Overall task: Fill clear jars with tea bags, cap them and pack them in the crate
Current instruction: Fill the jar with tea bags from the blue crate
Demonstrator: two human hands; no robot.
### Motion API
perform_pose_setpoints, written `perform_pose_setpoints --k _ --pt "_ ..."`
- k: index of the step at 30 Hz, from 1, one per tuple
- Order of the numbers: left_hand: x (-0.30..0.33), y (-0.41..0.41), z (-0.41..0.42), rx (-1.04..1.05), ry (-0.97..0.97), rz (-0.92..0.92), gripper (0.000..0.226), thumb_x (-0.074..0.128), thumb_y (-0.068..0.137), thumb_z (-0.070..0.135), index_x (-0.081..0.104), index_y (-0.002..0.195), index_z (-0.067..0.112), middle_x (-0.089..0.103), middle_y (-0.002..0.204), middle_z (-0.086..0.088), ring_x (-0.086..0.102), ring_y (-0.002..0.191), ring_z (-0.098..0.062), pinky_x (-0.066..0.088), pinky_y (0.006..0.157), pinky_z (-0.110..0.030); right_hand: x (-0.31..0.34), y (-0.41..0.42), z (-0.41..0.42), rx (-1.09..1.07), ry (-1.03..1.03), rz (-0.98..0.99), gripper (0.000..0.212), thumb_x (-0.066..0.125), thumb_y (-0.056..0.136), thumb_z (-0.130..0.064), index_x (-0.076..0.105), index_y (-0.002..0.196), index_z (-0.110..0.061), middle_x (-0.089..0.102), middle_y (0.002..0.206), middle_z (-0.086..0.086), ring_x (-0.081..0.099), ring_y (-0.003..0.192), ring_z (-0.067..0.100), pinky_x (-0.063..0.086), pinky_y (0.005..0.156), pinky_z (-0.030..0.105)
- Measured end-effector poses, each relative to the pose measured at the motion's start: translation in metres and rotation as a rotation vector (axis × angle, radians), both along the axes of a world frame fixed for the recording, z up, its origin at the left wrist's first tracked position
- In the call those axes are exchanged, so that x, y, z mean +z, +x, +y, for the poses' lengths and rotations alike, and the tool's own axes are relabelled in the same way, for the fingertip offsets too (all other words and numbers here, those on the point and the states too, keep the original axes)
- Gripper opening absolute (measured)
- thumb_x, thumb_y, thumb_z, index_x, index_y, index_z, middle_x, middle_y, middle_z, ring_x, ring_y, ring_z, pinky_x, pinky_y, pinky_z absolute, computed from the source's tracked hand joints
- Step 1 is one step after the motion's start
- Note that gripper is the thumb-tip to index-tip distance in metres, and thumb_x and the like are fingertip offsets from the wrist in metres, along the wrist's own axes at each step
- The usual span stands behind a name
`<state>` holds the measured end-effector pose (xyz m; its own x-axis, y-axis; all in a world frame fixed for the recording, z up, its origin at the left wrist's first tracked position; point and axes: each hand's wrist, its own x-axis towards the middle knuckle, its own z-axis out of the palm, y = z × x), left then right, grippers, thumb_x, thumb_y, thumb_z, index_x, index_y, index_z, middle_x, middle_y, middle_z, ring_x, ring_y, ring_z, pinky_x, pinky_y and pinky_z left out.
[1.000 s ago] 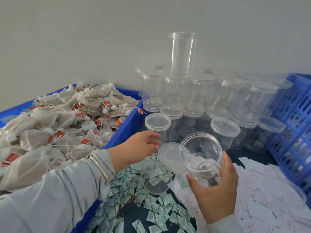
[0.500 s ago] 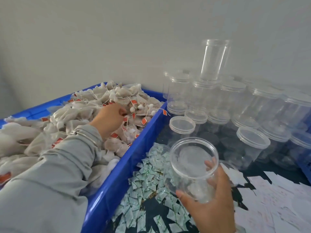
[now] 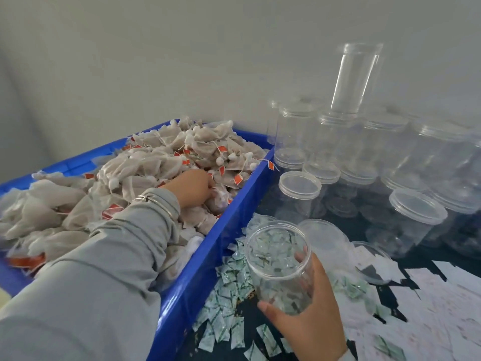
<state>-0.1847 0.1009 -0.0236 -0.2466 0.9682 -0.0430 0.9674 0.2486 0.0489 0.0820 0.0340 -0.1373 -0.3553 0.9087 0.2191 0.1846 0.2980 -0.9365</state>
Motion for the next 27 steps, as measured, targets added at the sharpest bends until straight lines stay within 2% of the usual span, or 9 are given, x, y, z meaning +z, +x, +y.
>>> perform_pose_setpoints --k 4,8,10,12,14,17,21,24,27 --pt "0.007 0.002 0.0 0.063 0.199 -0.197 0.023 0.042 0.1 0.02 0.056 0.087 0.006 0.062 0.093 -0.014 0.059 0.089 -0.03 0.043 0.074 -0.035 0.006 0.002 0.002 0.011 0.002 0.035 0.099 0.088 0.041 -0.043 0.032 0.119 -0.069 0.047 0.122 -0.039 0.051 0.112 -0.011 0.05 0.096 0.031" --pt "0.023 0.023 -0.006 0.061 0.432 -0.85 0.027 0.044 0.1 0.019 0.056 0.076 0.013 0.067 0.088 -0.012 0.063 0.079 -0.024 0.053 0.075 -0.038 0.011 0.0 0.003 0.012 -0.025 0.092 0.095 0.085 0.041 -0.045 0.033 0.116 -0.071 0.05 0.12 -0.038 0.052 0.111 -0.011 0.049 0.095 0.025" --pt "0.03 0.041 -0.01 -0.03 0.404 -1.229 0.025 0.044 0.099 0.012 0.058 0.078 0.014 0.066 0.077 -0.004 0.064 0.069 -0.015 0.053 0.066 -0.028 0.008 0.001 0.003 0.0 -0.048 0.114 0.102 0.087 0.043 -0.038 0.035 0.129 -0.057 0.052 0.127 -0.028 0.051 0.118 -0.004 0.047 0.1 0.032" --pt "0.032 0.058 -0.014 -0.116 0.326 -1.405 0.022 0.043 0.097 0.005 0.06 0.084 0.011 0.064 0.071 -0.002 0.063 0.063 -0.011 0.052 0.063 -0.026 0.005 0.002 0.004 -0.02 -0.065 0.126 0.105 0.088 0.046 -0.031 0.037 0.136 -0.044 0.053 0.13 -0.02 0.051 0.12 0.002 0.047 0.102 0.037" --pt "0.029 0.076 -0.018 -0.199 0.26 -1.407 0.027 0.046 0.094 -0.001 0.064 0.08 0.013 0.065 0.068 0.0 0.063 0.061 -0.009 0.052 0.067 -0.027 0.004 0.003 0.004 -0.031 -0.061 0.133 0.102 0.088 0.047 -0.026 0.039 0.136 -0.039 0.055 0.129 -0.019 0.053 0.119 0.002 0.048 0.1 0.036" --pt "0.025 0.099 -0.03 -0.346 0.245 -1.153 0.04 0.054 0.089 -0.002 0.071 0.065 0.026 0.068 0.069 0.009 0.064 0.069 -0.005 0.054 0.075 -0.022 0.005 0.002 0.005 -0.037 -0.059 0.132 0.101 0.09 0.05 -0.019 0.04 0.136 -0.038 0.055 0.129 -0.017 0.053 0.119 0.003 0.048 0.1 0.036" --pt "0.015 0.113 -0.037 -0.453 0.18 -0.83 0.009 0.06 0.09 0.017 0.067 0.085 0.015 0.068 0.087 -0.01 0.062 0.082 -0.026 0.051 0.087 -0.045 0.012 -0.001 0.009 -0.053 -0.101 0.22 0.072 0.081 0.066 0.002 0.055 0.116 -0.044 0.063 0.108 -0.028 0.059 0.1 -0.011 0.049 0.079 0.009" --pt "0.011 0.119 -0.039 -0.484 0.185 -0.808 0.014 0.06 0.09 0.022 0.059 0.091 0.035 0.068 0.082 0.018 0.06 0.071 0.003 0.05 0.074 -0.017 0.013 -0.001 0.009 -0.022 -0.149 0.259 0.071 0.081 0.067 0.001 0.047 0.117 -0.035 0.064 0.105 -0.029 0.058 0.099 -0.013 0.048 0.081 0.008" --pt "0.011 0.112 -0.034 -0.454 0.33 -0.771 0.034 0.062 0.089 0.02 0.045 0.099 0.048 0.065 0.094 0.032 0.061 0.088 0.007 0.045 0.082 -0.01 0.006 0.002 0.003 -0.05 -0.15 0.233 0.103 0.088 0.05 -0.027 0.032 0.134 -0.044 0.053 0.121 -0.029 0.056 0.11 -0.005 0.051 0.089 0.02"
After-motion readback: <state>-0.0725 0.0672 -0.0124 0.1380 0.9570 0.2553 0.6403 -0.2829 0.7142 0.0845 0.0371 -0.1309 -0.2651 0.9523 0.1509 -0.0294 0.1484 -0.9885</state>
